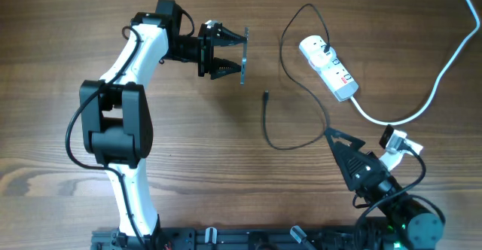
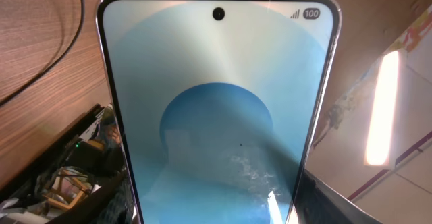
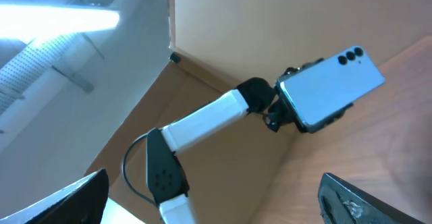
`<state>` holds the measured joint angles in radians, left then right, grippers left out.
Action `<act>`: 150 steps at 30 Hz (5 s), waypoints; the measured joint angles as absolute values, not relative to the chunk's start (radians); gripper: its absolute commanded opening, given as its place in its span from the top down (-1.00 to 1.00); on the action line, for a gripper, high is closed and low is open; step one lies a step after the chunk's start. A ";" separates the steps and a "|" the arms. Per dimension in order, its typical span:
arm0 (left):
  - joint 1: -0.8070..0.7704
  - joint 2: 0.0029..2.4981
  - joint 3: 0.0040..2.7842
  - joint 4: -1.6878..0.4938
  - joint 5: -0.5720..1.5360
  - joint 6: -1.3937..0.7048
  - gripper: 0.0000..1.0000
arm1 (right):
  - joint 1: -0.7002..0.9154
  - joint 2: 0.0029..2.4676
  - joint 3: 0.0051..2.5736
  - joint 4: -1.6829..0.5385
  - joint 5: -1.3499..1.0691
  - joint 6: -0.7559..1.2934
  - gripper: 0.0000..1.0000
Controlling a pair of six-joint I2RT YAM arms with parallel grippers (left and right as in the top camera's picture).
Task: Plug charger to phone and switch on socket
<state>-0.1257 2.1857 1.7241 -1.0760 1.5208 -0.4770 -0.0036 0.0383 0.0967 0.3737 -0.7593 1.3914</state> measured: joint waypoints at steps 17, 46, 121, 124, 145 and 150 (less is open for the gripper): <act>-0.126 2.186 1.723 -1.076 1.521 -0.477 -0.29 | 0.006 0.845 1.385 -1.148 -0.567 0.171 -0.99; -0.086 2.186 1.723 -1.080 1.521 -0.610 -0.29 | 0.684 1.543 1.675 -1.116 0.242 0.456 -0.99; -0.078 2.186 1.723 -1.112 1.467 -0.657 -0.31 | 0.828 1.831 1.678 -0.738 0.498 0.673 0.71; -0.078 2.186 1.723 -1.113 1.466 -0.657 -0.31 | 0.828 1.831 1.678 -0.739 0.498 0.674 0.85; -0.078 2.186 1.723 -1.114 1.475 -0.660 -0.49 | 0.823 1.822 1.678 -0.754 0.545 0.935 0.91; -0.078 2.186 1.723 -1.114 1.454 -0.661 -0.19 | 0.823 1.747 1.678 -0.773 0.577 1.075 0.91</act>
<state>-0.0784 2.1857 1.7229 -1.1145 1.4544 -0.6605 0.8230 1.7466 1.6779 -0.7734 0.5770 1.0748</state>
